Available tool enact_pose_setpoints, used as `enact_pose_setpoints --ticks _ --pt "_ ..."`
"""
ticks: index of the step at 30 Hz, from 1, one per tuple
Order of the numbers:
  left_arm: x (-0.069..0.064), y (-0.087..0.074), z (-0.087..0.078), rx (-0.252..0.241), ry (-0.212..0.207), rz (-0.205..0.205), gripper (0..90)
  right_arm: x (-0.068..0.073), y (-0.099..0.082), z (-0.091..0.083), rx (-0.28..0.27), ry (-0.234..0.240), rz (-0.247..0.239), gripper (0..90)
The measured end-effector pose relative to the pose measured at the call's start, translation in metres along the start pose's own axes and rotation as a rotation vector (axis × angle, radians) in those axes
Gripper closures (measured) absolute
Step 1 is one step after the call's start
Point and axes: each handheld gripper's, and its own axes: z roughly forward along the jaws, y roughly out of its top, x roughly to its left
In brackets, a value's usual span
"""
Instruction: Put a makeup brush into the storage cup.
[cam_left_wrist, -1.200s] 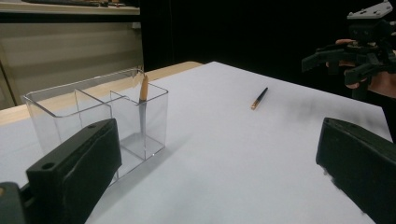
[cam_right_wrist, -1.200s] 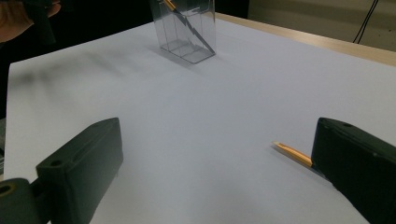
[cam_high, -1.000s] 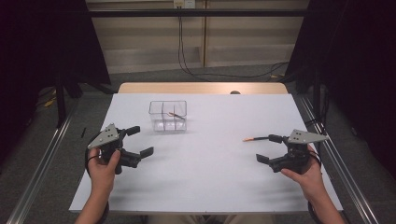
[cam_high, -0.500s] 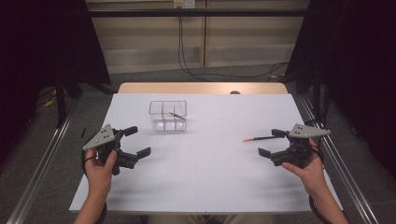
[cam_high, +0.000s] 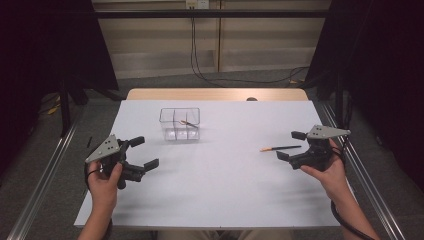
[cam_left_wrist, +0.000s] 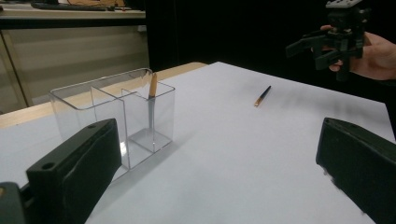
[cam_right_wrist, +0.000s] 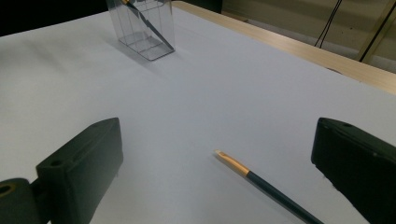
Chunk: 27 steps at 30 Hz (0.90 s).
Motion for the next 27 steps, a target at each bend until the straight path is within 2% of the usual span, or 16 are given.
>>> enact_pose_setpoints --ticks 12,20,27 --pt "-0.001 0.001 -0.003 -0.011 0.001 0.000 0.0 -0.010 0.008 0.010 0.042 -0.015 -0.021 1.5" --pt "-0.002 0.002 -0.005 -0.009 0.004 0.010 0.0 -0.017 0.010 0.015 0.061 -0.023 -0.010 1.6" --pt "-0.003 0.002 -0.006 -0.015 0.008 0.008 0.0 -0.024 0.011 0.019 0.102 -0.032 -0.020 1.6"
